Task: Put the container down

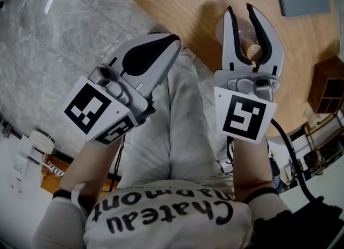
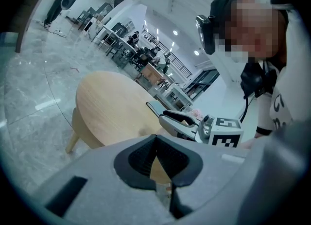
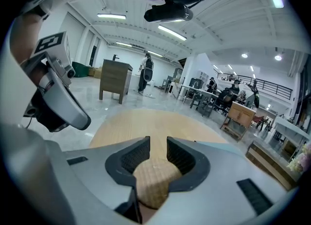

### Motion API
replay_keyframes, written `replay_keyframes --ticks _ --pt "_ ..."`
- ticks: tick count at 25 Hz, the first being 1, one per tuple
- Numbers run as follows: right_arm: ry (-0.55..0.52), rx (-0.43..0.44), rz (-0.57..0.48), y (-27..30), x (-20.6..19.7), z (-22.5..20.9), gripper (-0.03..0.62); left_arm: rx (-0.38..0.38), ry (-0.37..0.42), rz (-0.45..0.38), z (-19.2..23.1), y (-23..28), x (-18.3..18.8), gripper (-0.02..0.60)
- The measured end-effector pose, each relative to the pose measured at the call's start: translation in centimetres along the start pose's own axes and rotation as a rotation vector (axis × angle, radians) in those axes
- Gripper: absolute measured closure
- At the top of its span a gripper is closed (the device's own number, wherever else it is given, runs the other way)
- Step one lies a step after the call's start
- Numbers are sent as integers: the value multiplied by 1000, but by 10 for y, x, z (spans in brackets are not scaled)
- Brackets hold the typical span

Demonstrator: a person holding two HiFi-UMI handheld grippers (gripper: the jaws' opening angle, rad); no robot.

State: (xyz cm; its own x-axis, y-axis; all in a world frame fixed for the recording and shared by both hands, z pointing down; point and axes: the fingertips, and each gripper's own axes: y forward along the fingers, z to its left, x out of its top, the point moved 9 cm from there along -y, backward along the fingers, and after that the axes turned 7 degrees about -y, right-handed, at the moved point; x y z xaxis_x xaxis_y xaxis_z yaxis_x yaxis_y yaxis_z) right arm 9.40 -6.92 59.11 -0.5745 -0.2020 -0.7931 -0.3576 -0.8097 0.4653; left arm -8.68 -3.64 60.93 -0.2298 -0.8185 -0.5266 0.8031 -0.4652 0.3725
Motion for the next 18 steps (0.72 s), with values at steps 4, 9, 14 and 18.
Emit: replay_keyframes --ticks 4,9,14,18 --pt "7 -21 -5 3 -2 3 523 5 -4 -1 6 -1 -4 568" --pt "8 -28 -18 0 -1 4 522 2 2 -10 4 -1 -4 568" --pt "27 -49 -23 1 -2 5 519 -17 10 -11 2 3 -3 568" --pt "33 -69 -42 1 -1 5 514 -39 21 -10 3 9 -1 568"
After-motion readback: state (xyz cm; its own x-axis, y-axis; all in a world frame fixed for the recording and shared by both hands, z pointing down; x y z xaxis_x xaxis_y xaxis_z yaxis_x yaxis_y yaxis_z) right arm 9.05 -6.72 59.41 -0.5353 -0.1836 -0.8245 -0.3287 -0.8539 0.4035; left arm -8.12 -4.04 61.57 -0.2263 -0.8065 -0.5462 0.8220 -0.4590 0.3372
